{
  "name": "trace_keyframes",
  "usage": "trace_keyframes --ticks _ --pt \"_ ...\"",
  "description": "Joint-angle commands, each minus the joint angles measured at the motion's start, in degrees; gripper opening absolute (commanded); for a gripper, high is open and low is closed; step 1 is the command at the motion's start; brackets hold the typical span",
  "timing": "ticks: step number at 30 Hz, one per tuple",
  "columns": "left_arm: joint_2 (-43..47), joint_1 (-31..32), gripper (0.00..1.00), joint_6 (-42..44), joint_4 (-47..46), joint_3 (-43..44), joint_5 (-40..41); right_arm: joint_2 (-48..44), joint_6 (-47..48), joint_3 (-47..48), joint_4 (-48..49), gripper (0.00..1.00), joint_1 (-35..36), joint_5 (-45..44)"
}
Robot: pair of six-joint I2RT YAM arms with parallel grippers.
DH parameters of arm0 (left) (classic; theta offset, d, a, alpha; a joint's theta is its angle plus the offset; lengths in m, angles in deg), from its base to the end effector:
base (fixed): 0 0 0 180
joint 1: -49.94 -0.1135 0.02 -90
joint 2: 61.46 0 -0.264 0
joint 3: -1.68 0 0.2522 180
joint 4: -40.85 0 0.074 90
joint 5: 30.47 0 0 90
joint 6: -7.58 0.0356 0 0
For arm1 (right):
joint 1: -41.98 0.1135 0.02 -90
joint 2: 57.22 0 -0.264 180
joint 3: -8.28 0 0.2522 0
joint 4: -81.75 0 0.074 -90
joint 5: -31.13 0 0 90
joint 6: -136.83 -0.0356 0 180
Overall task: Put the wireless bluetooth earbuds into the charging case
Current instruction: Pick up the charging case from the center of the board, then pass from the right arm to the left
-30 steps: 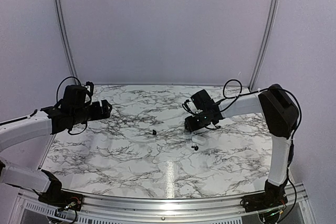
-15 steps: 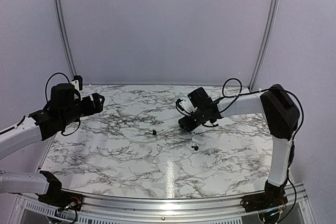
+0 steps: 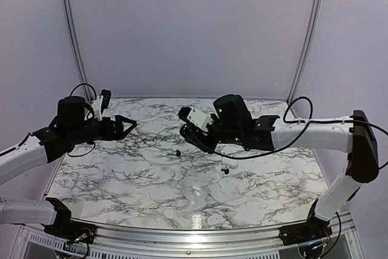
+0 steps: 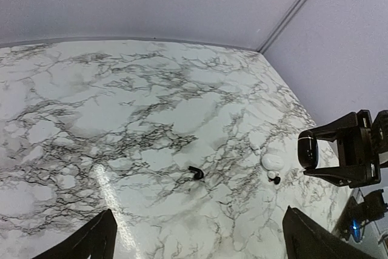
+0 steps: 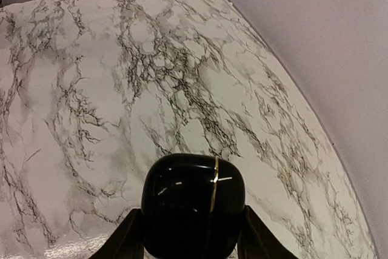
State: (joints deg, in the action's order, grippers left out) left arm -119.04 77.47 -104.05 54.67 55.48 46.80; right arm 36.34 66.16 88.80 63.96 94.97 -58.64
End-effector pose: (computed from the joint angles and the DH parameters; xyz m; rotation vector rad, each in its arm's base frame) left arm 0.2037 -0.1150 0.2869 0.2583 1.9317 -0.7884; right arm 0.2263 0.3005 0.2639 -1.2582 1.7175 0.3541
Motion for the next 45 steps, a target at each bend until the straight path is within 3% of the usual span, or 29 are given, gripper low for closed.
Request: trace_keyframes --ticks 1,9,16,29,37,45 --pt "0.84 0.62 0.98 -1.5 -3.93 0.48 -14.81 -4.1 7.27 -1.31 5.49 0.41 5.83 -4.39" --pt "1.02 4.46 0.88 -5.75 -10.14 -1.83 -22.32 -5.91 13.5 -0.29 6.97 0.39 12.69 -11.84" --pt "0.22 10.83 0.83 -3.11 -10.69 -0.5 -21.63 -4.37 16.24 1.73 5.72 0.38 14.45 -14.82" --pt "-9.19 17.87 0.7 -0.4 -13.51 2.85 -18.8 -3.43 18.66 2.06 5.36 0.38 17.14 -17.78" --pt "-8.57 18.41 0.61 -4.65 -23.4 0.18 -17.37 -4.24 19.08 1.43 5.72 0.38 17.78 -18.02" --pt "-9.91 18.44 0.51 -8.45 -27.15 -0.61 -15.64 -4.88 19.06 0.85 6.77 0.37 18.11 -18.42"
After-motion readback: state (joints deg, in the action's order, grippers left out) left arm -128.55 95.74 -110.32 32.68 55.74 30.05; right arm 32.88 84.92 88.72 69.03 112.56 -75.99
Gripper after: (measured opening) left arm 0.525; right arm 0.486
